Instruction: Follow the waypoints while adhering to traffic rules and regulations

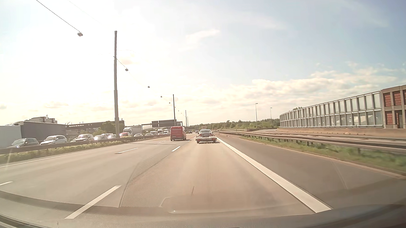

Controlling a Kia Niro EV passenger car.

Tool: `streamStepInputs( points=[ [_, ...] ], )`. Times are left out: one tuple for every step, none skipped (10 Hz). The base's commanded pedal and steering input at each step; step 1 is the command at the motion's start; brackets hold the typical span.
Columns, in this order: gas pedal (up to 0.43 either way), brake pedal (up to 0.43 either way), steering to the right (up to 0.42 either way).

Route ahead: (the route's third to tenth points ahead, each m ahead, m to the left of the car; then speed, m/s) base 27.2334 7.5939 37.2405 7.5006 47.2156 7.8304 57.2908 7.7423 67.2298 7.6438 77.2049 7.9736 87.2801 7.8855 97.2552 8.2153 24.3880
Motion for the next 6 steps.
streamStepInputs(
  points=[
    [0.197, 0.0, -0.008],
    [0.197, 0.0, -0.01],
    [0.197, 0.0, -0.009],
    [0.197, 0.0, -0.006],
    [0.197, 0.0, -0.003],
    [0.197, 0.0, -0.003]
  ],
)
